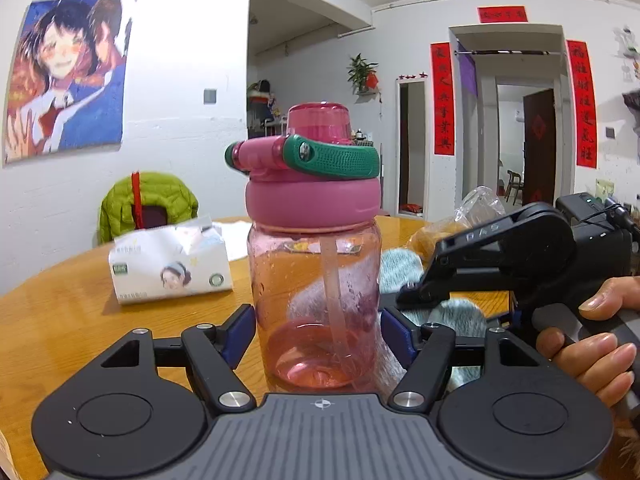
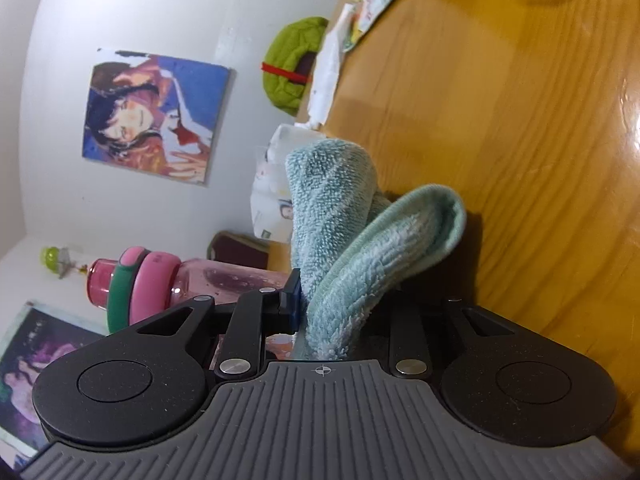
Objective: Clean container
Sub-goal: 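Rotate the bottle with the left gripper while the right gripper's towel wipes it, then wipe the towel in the right gripper along the bottle's side again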
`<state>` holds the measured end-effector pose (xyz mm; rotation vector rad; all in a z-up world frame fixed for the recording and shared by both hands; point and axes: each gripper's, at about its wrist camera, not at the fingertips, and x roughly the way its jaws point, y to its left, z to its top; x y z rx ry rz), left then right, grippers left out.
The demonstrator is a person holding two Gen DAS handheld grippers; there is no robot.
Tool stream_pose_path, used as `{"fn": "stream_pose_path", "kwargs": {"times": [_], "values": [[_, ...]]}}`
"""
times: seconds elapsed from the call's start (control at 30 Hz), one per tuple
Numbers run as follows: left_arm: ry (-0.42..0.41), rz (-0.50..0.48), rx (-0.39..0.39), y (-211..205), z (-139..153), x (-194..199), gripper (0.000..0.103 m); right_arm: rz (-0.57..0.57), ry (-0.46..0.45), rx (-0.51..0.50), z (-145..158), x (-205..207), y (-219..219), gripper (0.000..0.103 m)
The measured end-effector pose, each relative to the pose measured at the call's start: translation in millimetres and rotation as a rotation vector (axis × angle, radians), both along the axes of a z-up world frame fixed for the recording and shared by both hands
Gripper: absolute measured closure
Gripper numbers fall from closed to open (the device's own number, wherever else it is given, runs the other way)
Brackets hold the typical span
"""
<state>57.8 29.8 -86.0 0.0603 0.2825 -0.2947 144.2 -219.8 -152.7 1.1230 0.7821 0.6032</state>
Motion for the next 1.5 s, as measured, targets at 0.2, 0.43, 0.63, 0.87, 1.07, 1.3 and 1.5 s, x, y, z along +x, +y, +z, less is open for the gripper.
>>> {"fn": "stream_pose_path", "kwargs": {"times": [0.2,0.43,0.63,0.87,1.07,1.3,1.5], "values": [[0.025,0.060,0.014,-19,-2,-14,0.023,-0.066,-0.128,0.006,14,-8,-5,0.071],[0.021,0.005,0.016,-11,-3,-4,0.022,0.007,-0.128,0.041,17,-5,-5,0.071],[0.025,-0.018,0.038,-5,-4,5,0.023,0.033,-0.090,0.019,16,-4,-4,0.071],[0.021,-0.083,0.023,-9,-3,0,0.027,-0.038,-0.196,0.151,20,-14,-18,0.071],[0.028,-0.106,0.037,-13,-4,0,0.028,-0.035,-0.135,0.303,5,-8,-22,0.072],[0.034,-0.089,0.036,-12,-4,1,0.031,-0.050,0.006,0.062,-1,0,-10,0.072],[0.034,-0.079,0.020,-8,-3,1,0.036,-0.034,-0.172,0.279,10,-6,-17,0.072]]}}
